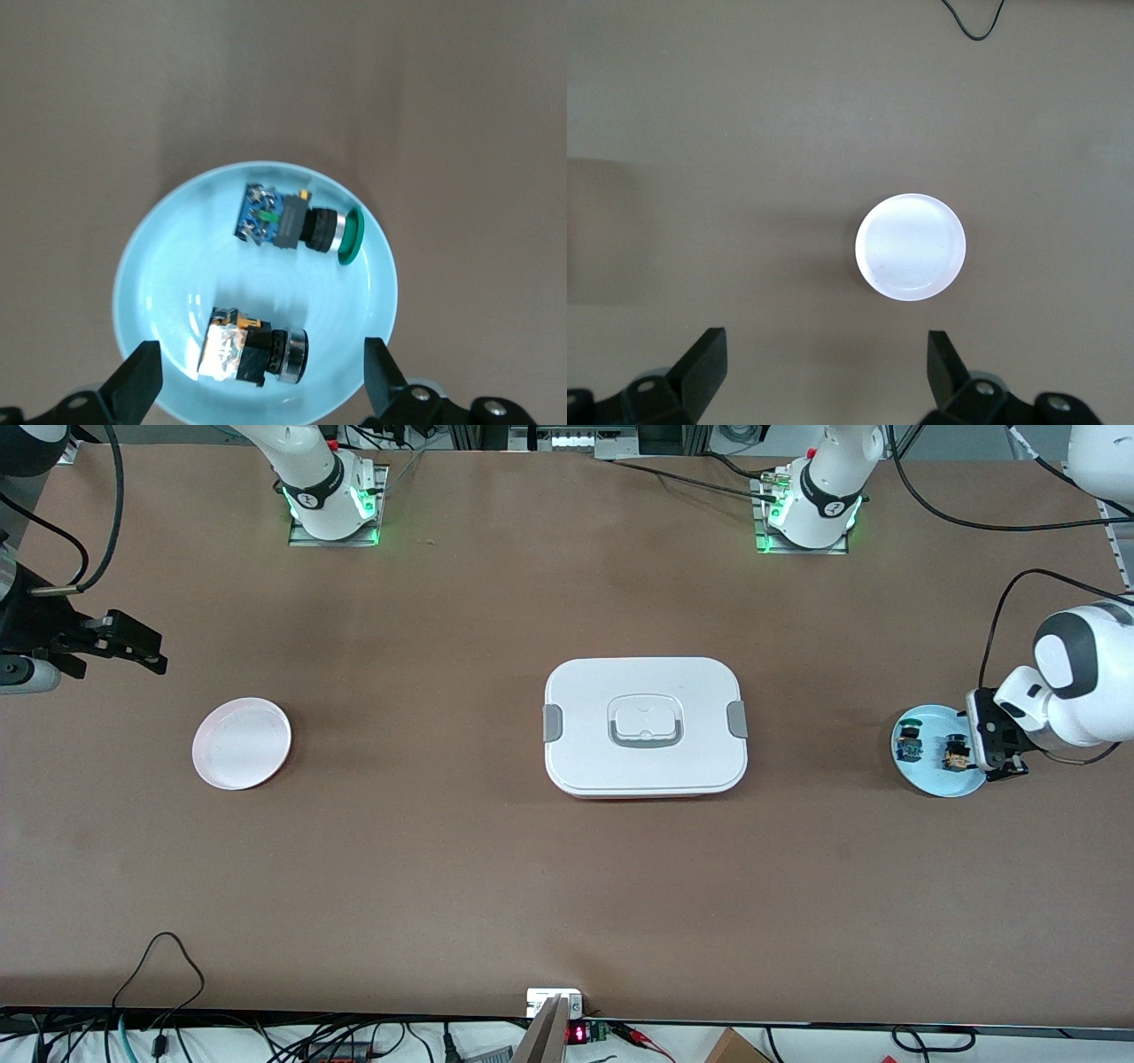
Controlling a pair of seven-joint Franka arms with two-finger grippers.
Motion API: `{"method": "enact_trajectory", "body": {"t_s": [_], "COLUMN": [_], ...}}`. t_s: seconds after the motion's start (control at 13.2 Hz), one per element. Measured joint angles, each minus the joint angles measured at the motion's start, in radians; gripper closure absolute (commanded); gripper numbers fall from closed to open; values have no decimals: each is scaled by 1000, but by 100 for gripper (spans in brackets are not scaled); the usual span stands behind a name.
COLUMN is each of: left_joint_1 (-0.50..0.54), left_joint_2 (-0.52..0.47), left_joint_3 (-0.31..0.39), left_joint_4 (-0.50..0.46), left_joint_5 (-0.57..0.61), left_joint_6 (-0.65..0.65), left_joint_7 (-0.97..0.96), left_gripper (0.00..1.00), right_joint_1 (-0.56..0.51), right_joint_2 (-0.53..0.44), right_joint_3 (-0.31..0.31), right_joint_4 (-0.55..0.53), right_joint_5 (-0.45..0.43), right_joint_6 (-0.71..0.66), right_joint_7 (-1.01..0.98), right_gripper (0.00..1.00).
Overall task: Transfer orange switch to right arm and place
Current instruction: 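Lower the left gripper and grasp the orange switch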
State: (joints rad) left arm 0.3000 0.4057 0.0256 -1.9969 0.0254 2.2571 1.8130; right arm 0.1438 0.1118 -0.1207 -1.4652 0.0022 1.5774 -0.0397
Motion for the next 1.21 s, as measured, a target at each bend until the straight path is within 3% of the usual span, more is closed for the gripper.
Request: {"method": "enact_trajectory", "body": {"t_s": [0.3,1.21], "left_joint_1": [43,57], "left_joint_2": [40,83], "left_joint_3": [-4,-17], "left_joint_4": [-47,-48], "left_joint_5": [0,0], "left_joint_6": [127,197], "left_joint_7": [123,186], "left_gripper": [0,0], "right_joint_1": [-3,-9], "right_joint_2": [-22,-37], "right_joint_3": [-35,-53], "right_joint_4": [10,10], "right_joint_5": [1,6], "right_joint_6": [-1,-10], "right_joint_7": [0,-2], "right_gripper": [0,0]}}
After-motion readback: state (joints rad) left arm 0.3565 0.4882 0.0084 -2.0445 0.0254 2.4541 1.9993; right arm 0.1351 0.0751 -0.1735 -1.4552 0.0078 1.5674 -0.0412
